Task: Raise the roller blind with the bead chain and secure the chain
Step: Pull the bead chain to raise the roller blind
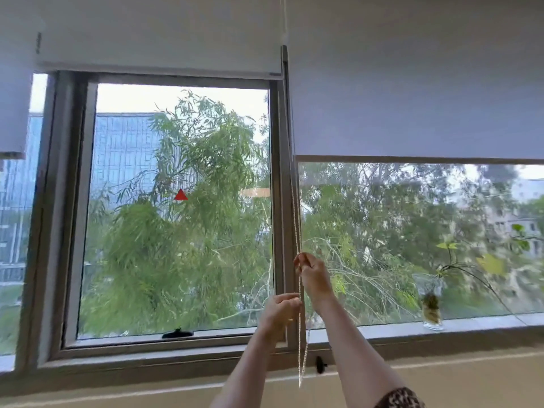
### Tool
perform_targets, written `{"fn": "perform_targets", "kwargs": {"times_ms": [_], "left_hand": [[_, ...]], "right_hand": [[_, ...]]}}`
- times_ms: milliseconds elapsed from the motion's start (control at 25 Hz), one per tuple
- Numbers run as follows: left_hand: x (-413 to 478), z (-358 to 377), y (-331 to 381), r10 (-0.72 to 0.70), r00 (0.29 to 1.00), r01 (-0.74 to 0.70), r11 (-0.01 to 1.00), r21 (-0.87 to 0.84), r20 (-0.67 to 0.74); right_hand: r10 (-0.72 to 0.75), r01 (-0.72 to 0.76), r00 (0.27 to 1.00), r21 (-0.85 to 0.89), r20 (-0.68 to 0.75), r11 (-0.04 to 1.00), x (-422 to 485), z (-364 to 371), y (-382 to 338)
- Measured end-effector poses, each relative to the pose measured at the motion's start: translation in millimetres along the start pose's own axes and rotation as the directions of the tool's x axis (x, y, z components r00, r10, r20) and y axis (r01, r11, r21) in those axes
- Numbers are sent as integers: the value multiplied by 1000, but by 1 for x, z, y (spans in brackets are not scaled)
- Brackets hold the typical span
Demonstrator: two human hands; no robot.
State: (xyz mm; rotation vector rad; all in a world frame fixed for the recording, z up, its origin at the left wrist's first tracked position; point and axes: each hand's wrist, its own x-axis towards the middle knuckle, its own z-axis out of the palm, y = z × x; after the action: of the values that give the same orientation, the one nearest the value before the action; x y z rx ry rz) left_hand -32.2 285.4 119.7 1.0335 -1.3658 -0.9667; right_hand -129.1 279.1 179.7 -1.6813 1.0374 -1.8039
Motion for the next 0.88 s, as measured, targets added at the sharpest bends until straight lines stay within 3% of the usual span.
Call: {"fn": "perform_targets", "kwargs": {"times_ms": [200, 400, 640, 880], "left_hand": [[21, -3, 48, 101, 987, -124, 973, -196, -123], [37, 0, 56, 137, 962, -163, 982, -91, -238], [39, 3, 44, 148, 927, -212, 965, -156, -346], [18, 1, -4, 133, 938, -177, 978, -112, -321]], "right_hand": [[71, -69, 987, -19, 142, 997, -34, 10, 41], [118, -98, 974, -112, 192, 989, -64, 23, 73], [163, -110, 946, -196, 279, 974, -76, 21, 95], [443, -398, 832, -198, 334, 896, -71, 0, 109]]}}
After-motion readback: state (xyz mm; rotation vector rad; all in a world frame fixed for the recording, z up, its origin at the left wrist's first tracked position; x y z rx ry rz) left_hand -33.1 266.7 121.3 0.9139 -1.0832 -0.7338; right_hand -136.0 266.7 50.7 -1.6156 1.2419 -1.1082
